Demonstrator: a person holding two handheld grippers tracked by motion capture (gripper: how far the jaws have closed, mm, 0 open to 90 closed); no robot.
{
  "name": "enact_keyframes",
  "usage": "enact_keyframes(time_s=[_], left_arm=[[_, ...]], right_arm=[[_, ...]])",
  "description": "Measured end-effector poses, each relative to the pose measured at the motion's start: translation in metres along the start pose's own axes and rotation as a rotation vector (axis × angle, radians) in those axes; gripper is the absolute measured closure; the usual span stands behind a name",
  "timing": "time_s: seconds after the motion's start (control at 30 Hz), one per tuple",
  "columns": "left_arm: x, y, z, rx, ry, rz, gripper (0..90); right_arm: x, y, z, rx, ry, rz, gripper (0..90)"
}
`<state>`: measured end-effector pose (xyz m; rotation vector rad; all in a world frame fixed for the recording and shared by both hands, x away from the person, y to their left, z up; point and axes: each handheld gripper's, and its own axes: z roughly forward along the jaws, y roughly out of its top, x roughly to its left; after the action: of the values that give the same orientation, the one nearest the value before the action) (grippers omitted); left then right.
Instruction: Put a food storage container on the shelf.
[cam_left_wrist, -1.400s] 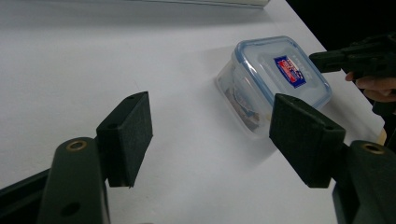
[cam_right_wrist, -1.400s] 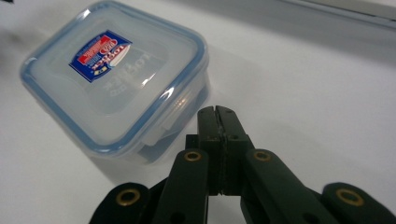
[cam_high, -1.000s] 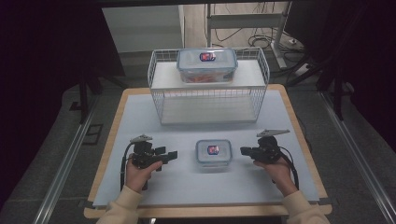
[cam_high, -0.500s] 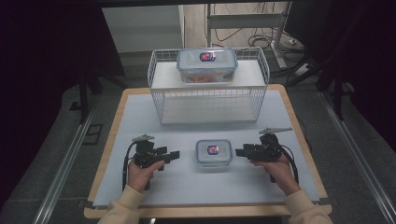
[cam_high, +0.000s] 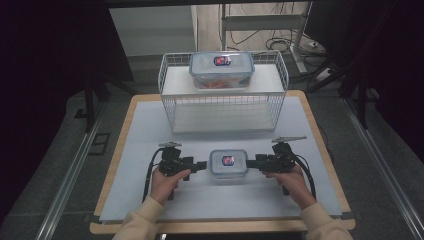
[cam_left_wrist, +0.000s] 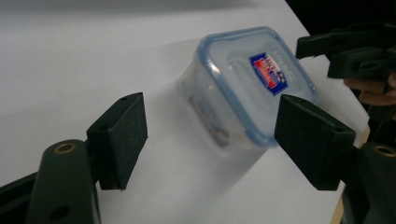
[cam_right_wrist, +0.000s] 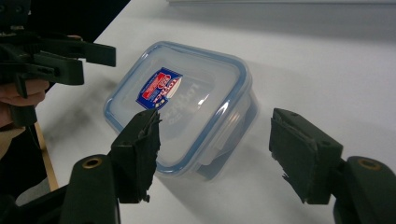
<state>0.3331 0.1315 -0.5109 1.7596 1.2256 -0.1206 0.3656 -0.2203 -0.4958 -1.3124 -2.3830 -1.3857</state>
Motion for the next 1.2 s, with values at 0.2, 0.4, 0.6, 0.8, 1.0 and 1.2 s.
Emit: enact_keyframes(time_s=[0.2, 0.4, 0.6, 0.8, 1.0, 1.2], left_arm=[[-0.003, 0.006, 0.021, 0.028, -0.041, -0.028, 25.3], [0.0, 0.005, 0.031, 0.058, -0.064, -0.049, 25.4], [0.001, 0.002, 0.035, 0.07, -0.087, -0.077, 26.1], [-0.002, 0.0, 0.04, 0.088, -0.114, -0.082, 32.8], [-0.005, -0.001, 0.036, 0.074, -0.11, -0.065, 36.9], [-0.011, -0.007, 0.03, 0.061, -0.095, -0.029, 42.3]], right_arm=[[-0.002, -0.001, 0.012, 0.039, 0.023, 0.035, 31.0], [-0.005, 0.001, 0.022, 0.057, 0.049, 0.068, 29.7], [-0.008, 0.001, 0.029, 0.071, 0.064, 0.095, 29.9], [-0.004, 0.0, 0.031, 0.094, 0.077, 0.104, 32.9], [-0.002, -0.002, 0.026, 0.09, 0.079, 0.099, 39.8], [0.0, -0.006, 0.018, 0.06, 0.096, 0.091, 46.7]])
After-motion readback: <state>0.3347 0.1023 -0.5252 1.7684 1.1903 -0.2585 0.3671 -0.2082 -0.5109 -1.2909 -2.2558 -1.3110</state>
